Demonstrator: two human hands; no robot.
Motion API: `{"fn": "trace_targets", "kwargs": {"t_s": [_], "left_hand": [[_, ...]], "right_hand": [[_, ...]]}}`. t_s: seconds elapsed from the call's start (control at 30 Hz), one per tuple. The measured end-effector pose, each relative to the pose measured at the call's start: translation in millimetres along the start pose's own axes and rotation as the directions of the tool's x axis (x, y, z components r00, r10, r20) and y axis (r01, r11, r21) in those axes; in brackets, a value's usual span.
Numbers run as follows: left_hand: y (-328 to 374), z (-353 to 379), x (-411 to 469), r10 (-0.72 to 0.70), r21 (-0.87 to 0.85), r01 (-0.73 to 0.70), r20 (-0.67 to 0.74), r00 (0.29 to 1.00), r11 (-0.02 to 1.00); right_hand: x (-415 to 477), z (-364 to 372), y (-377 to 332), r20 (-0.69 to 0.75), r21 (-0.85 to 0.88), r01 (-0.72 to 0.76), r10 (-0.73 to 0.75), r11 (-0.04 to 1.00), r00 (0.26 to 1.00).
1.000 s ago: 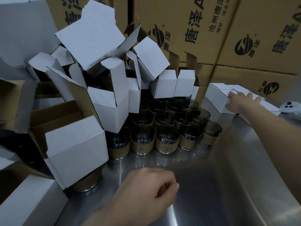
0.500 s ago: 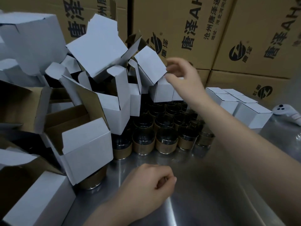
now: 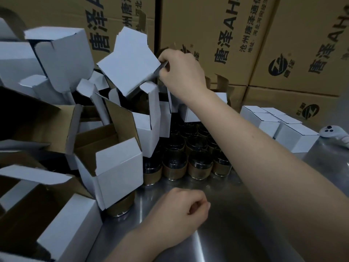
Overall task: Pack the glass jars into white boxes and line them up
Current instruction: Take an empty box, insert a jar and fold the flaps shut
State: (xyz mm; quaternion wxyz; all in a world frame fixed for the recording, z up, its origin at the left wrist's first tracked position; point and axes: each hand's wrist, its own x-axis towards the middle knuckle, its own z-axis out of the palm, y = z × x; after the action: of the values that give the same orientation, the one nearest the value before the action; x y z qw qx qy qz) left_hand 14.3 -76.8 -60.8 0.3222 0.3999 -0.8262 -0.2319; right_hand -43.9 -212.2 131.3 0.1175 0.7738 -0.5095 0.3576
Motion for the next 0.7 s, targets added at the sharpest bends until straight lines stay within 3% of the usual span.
{"fn": "trace_targets", "kwargs": {"t_s": [0.33, 0.57, 0.7], "left_hand": [[-0.2, 1.7, 0.0, -0.030, -0.041, 0.030, 0.000, 1.000, 0.999], [1.0, 0.6, 0.2, -0.042, -0.123, 0.039, -0.016, 0.999, 0.992], [4.8, -1.6, -0.1, -0.046, -0.243, 0.017, -0.114, 0.992, 0.970]], "right_hand": [[-10.7, -15.3, 21.0, -0.239, 0.087, -0.041, 0.060, 0.995, 0.969], [-32.5, -36.2, 32.6, -0.374, 0.374, -0.025, 0.175, 0.927, 0.911], [-62.3, -47.1, 53.3, -0.344, 0.578, 0.030, 0.210, 0.816, 0.915]]}}
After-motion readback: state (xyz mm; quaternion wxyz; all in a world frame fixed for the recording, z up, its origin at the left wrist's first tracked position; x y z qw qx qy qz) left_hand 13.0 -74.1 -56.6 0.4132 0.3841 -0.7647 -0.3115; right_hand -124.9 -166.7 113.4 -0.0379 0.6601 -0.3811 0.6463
